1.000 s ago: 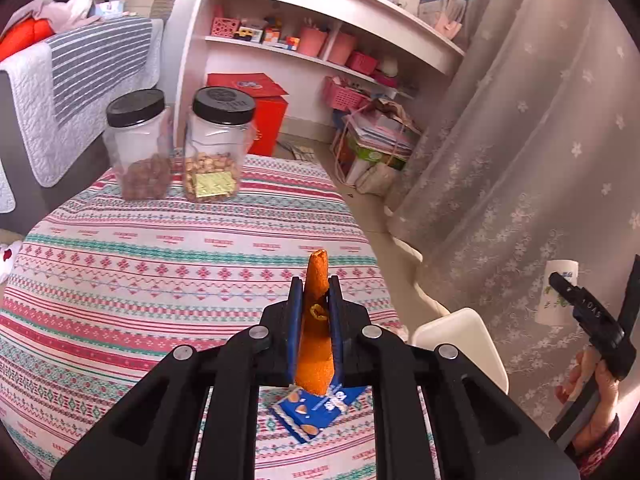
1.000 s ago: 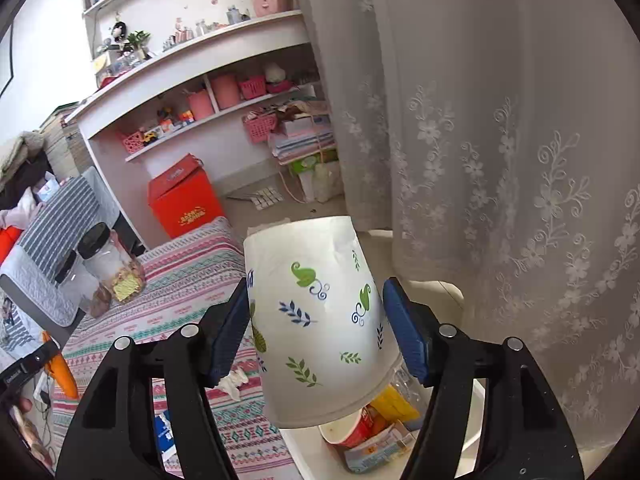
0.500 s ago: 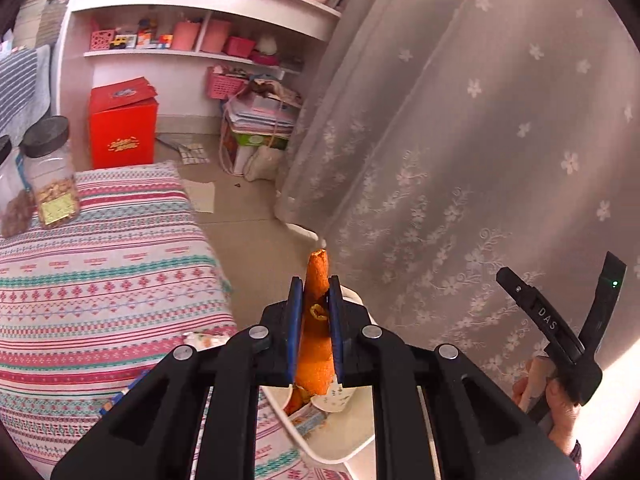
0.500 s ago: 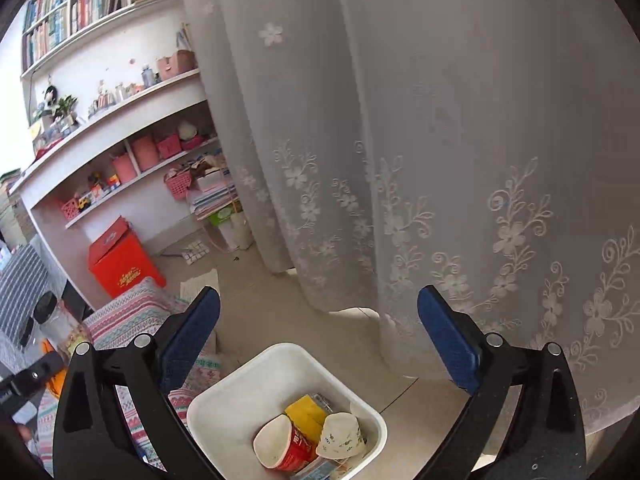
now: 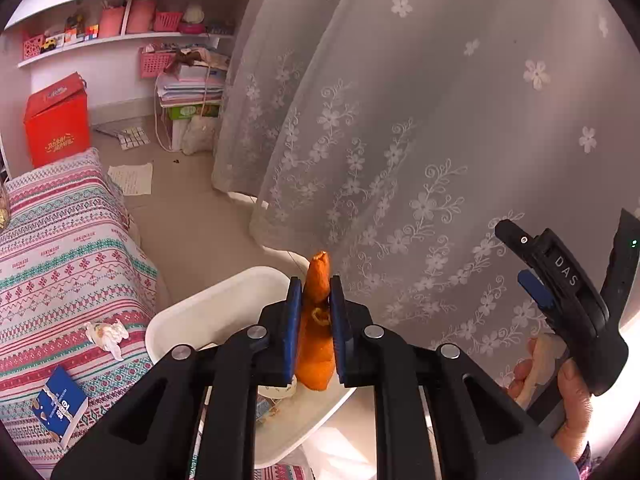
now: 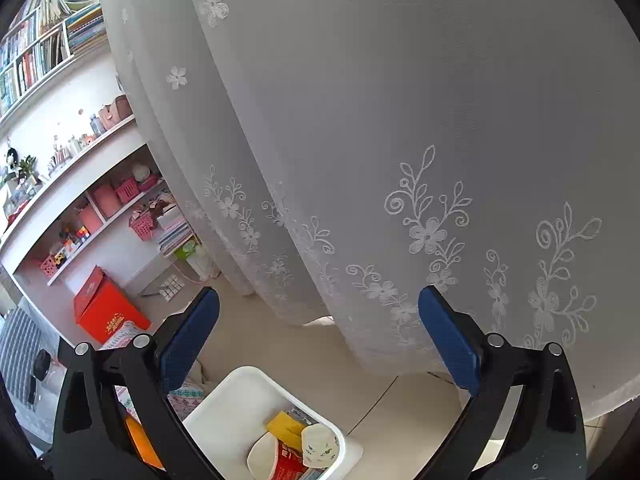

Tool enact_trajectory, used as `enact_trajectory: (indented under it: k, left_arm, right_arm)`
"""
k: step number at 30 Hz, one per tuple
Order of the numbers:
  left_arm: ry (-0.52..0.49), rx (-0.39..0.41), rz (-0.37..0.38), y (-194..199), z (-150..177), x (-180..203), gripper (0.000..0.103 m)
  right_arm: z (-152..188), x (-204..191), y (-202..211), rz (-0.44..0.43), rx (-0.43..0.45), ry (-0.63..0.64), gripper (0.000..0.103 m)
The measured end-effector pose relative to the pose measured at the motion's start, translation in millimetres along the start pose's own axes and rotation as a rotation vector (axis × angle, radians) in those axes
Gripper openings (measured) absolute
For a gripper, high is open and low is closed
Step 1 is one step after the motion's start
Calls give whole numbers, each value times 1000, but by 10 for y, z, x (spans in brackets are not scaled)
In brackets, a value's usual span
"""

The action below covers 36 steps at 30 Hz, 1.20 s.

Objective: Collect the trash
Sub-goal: 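Carry the orange peel over the white bin and open the left gripper, then grasp the blue biscuit box with the left gripper while the right gripper grasps the tissue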

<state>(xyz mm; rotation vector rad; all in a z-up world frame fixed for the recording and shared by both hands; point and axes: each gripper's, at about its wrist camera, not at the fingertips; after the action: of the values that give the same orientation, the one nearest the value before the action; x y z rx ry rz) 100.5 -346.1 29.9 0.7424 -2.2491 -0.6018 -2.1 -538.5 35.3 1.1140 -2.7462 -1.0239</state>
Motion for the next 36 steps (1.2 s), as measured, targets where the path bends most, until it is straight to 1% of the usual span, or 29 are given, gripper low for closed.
enact_trajectory:
  k: [1, 2, 3, 4, 6, 7, 11, 13, 14, 18, 21, 24, 32, 36]
  left_arm:
    - [2, -13, 7, -42, 8, 12, 26]
    - [2, -29, 13, -85, 17, 28, 32]
    - [-1, -43, 14, -116, 24, 38, 44]
    - [-7, -49, 11, -133, 40, 52, 49]
    - [-27, -59, 1, -146, 69, 74, 51]
    - [-35, -64, -9, -153, 77, 79, 57]
    - [-64, -68, -78, -125, 105, 33, 70]
    - [-71, -78, -118, -114, 124, -23, 81]
    - [-75, -88, -140, -118, 133, -56, 83]
    - [-104, -160, -230, -137, 229, -260, 87]
    - [-138, -230, -297, -125, 336, -473, 87]
    - [-148, -279, -358, -63, 441, -735, 87]
    - [-111, -470, -450, 88, 637, -1502, 87]
    - [-71, -576, -461, 115, 750, -1871, 87]
  right_arm:
    - [0, 3, 2, 2, 1, -1, 96]
    - [1, 11, 2, 2, 1, -5, 96]
    - [0, 13, 1, 1, 0, -8, 96]
    - [-1, 11, 2, 1, 0, -11, 96]
    - [2, -6, 7, 1, 2, -11, 96]
    - [7, -27, 8, -1, 1, -8, 96]
    - [51, -153, 26, -3, 4, 21, 96]
    - [92, -238, 33, 20, 16, 44, 96]
    - [115, -281, 29, 27, 14, 54, 96]
    - [197, -480, 24, 3, -18, 82, 96]
    - [281, -684, 65, -21, -21, 135, 96]
    - [375, -918, 97, -56, -38, 202, 96]
    - [621, -1478, 130, -145, -110, 318, 96]
    - [724, -1719, 155, -180, -133, 359, 96]
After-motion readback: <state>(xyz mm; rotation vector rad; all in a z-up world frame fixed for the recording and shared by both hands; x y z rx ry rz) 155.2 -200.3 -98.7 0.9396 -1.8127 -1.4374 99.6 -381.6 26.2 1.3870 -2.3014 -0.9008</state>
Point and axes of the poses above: each gripper's, at about its wrist camera, not at the fingertips, and y roughly against the way its jaws point, x to its right, z to its underside, and after that the axes turned 9 degrees about z, right-handed
